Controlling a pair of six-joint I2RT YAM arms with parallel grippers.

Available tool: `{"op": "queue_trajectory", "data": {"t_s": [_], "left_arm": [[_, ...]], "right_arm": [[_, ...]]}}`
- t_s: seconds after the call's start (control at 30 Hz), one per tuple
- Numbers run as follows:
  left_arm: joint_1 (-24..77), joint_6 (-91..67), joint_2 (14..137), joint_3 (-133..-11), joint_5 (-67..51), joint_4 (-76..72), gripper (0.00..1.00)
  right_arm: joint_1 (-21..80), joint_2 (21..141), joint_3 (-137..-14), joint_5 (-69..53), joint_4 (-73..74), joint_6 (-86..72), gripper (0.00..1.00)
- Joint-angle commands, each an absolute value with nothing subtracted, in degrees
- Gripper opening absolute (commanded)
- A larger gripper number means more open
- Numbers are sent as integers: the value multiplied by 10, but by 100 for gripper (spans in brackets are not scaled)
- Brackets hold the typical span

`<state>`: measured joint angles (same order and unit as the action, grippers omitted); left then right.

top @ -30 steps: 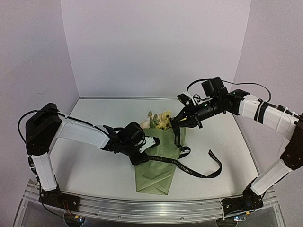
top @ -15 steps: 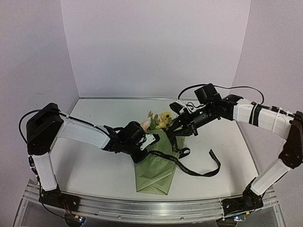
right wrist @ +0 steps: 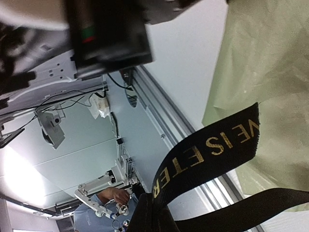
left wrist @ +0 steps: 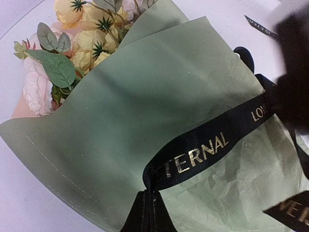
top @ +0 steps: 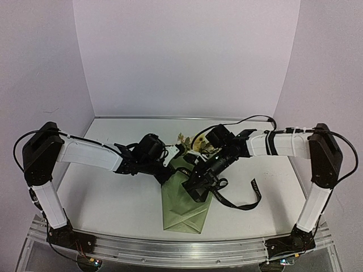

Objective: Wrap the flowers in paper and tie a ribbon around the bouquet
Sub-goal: Place the right side of the ribbon on the folded bouquet.

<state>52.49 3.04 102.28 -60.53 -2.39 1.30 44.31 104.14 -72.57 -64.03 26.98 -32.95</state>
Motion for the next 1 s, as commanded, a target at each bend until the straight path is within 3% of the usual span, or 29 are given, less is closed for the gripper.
{"op": "queue_trajectory", "data": {"t_s": [0.0, 0.43, 0.97], "left_arm": [[526, 24, 989, -602, -41, -13, 0], [526, 17, 951, -590, -109, 15, 0], [526, 5, 955, -579, -143, 41, 0]], "right_arm": [[445, 1079, -757, -586, 285, -304, 0], [458, 1139, -841, -324, 399, -229, 0], [507, 1112, -847, -60, 354, -194, 0]]}}
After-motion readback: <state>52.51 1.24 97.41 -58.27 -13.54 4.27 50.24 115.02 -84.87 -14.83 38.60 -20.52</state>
